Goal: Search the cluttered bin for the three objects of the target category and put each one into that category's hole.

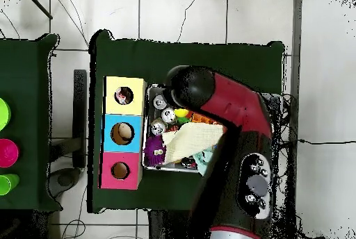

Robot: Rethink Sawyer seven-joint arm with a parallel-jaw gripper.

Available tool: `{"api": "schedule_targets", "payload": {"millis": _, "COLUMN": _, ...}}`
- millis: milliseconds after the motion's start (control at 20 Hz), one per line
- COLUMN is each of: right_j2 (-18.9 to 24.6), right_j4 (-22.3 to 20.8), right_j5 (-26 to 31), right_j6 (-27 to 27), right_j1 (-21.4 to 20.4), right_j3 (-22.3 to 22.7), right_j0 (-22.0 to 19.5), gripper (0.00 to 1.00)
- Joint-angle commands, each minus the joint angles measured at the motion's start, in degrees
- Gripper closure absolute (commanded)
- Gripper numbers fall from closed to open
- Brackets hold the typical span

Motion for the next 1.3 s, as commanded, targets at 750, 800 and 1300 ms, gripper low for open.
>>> {"api": "schedule_targets", "payload": {"millis": 750, "right_j2": 18.39, "right_j4": -25.06, "right_j5": -1.32, "right_j6": -27.71, "right_j1": -2.91, "right_j3": 12.93, "right_j0": -22.40, "gripper": 1.00}}
{"api": "schedule_targets", "payload": {"millis": 800, "right_j2": 18.79, "right_j4": -25.85, "right_j5": -1.52, "right_j6": -27.81, "right_j1": -3.14, "right_j3": 13.75, "right_j0": -23.12, "gripper": 1.00}}
{"api": "schedule_targets", "payload": {"millis": 1300, "right_j2": 21.44, "right_j4": -32.22, "right_j5": -7.13, "right_j6": -22.88, "right_j1": -3.99, "right_j3": 22.36, "right_j0": -27.93, "gripper": 1.00}}
